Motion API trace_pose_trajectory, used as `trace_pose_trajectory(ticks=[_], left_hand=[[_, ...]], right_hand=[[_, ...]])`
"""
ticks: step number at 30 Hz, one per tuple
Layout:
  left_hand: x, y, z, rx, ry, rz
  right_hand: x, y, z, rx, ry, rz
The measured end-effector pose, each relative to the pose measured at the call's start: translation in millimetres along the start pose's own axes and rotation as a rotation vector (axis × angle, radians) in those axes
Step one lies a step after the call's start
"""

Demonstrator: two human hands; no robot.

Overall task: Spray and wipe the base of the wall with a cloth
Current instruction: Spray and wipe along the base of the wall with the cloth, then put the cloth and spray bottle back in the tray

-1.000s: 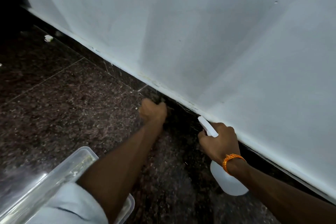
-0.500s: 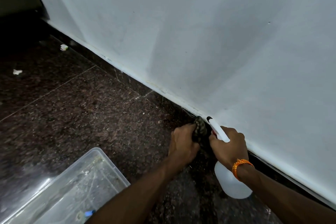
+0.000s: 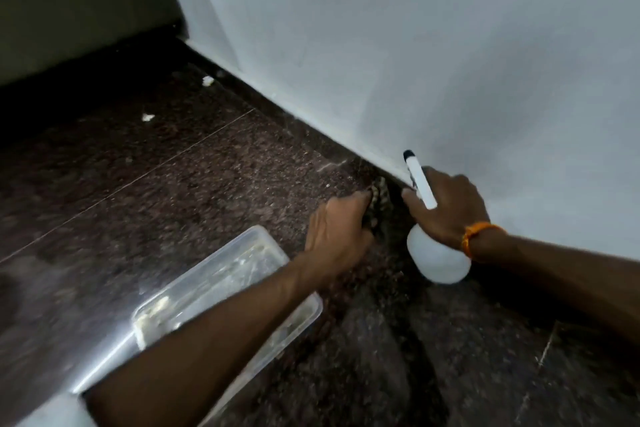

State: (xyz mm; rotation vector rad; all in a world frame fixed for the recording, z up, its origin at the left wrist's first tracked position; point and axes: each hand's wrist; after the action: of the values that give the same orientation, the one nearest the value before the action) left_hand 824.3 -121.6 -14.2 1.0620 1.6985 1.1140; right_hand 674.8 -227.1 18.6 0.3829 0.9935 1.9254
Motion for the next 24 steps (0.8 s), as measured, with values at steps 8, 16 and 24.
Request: trace_pose_trajectory(ticks=[8, 16, 24], left_hand=[[48.7, 108.5, 68.4, -0.233, 0.204, -0.026], [127.2, 135.5, 116.9, -0.325, 0.480, 0.009], [194.4, 70.0, 139.6, -0.329, 0.586, 0.228]], right_hand=[[-19.9, -36.9, 131.3, -0.162, 0.255, 0.102], [9.2, -114.6, 207.1, -0.280, 0.398, 0.291], [26.7, -174.6, 181.9, -0.253, 0.343, 0.345]])
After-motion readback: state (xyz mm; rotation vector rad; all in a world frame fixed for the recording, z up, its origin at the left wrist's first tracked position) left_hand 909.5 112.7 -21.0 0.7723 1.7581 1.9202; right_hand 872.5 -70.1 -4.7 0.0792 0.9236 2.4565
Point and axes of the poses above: each hand's wrist, its own x-axis away from the middle knuckle, its own y-axis out of the back of the hand, z = x × y, and after that the axes turned 12 degrees about -x, right-handed
